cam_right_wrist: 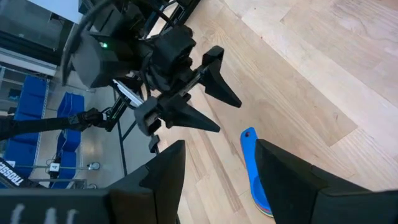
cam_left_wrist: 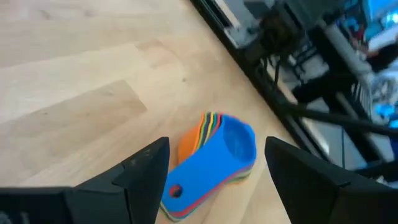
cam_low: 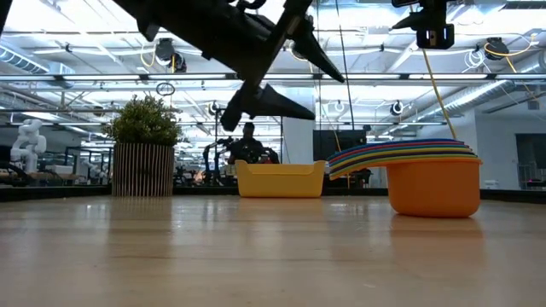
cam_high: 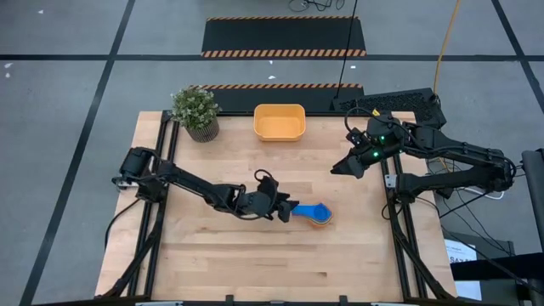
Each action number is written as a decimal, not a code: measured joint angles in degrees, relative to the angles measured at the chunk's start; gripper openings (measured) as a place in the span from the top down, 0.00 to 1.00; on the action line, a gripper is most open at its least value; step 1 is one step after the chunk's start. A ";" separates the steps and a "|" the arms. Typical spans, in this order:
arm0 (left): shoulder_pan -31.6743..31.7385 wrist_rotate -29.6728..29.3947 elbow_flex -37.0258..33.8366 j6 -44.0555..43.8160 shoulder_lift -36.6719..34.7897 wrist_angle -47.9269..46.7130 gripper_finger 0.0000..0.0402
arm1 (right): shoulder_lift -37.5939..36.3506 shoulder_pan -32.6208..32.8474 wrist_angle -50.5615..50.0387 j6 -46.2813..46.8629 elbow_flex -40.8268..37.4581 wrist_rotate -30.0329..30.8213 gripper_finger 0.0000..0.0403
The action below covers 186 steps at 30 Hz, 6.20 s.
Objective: Nest measuring cups in basket
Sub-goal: Adjust the stacked measuring cups
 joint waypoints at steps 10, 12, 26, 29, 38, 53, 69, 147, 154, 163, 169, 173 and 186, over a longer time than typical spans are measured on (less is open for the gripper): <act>0.52 11.35 -1.18 -33.64 0.06 -18.38 0.34 | 0.00 0.00 0.00 0.62 0.00 0.00 0.54; 0.92 13.59 -3.20 -39.40 0.08 -15.10 0.34 | 0.00 0.00 0.00 0.87 0.00 0.00 0.54; 5.37 8.94 -12.55 -38.04 0.10 2.68 0.34 | 0.22 0.00 -0.02 0.42 0.00 -0.04 0.54; 7.23 8.89 -12.59 -31.43 0.10 3.92 0.34 | 0.22 0.00 -0.02 0.25 0.00 -0.04 0.54; 11.69 18.65 -12.59 -22.54 0.10 5.79 0.46 | 0.42 0.00 -0.02 -0.02 0.00 0.07 0.54; 10.96 17.58 -2.81 -20.03 0.10 -4.10 0.80 | 2.99 0.00 2.54 -1.15 0.00 0.20 0.54; 11.11 22.47 2.69 -28.34 6.10 -12.18 0.80 | 2.95 -0.52 3.44 -0.63 0.00 0.02 0.54; -7.32 10.41 -2.39 -35.99 8.03 10.31 0.80 | -2.23 -0.52 -2.19 -3.01 -0.02 -1.51 0.54; -3.59 12.34 0.52 -33.06 7.97 7.06 0.80 | -2.23 -0.52 -2.17 -2.62 -0.02 -1.36 0.54; -3.78 17.62 0.42 -33.47 8.03 4.04 0.80 | -2.23 -0.52 -2.16 -2.14 -0.02 -1.29 0.54; -4.81 17.41 0.67 -35.06 13.04 7.11 0.80 | -2.19 -0.55 -1.88 -2.40 -0.02 -1.22 0.54; -4.94 17.35 2.90 -35.26 15.01 8.65 0.80 | -2.16 -0.55 -1.88 -1.95 -0.02 -1.18 0.54; -2.07 17.91 3.74 -32.36 15.33 5.47 0.80 | -2.16 -0.55 -2.19 -1.49 -0.02 -1.04 0.54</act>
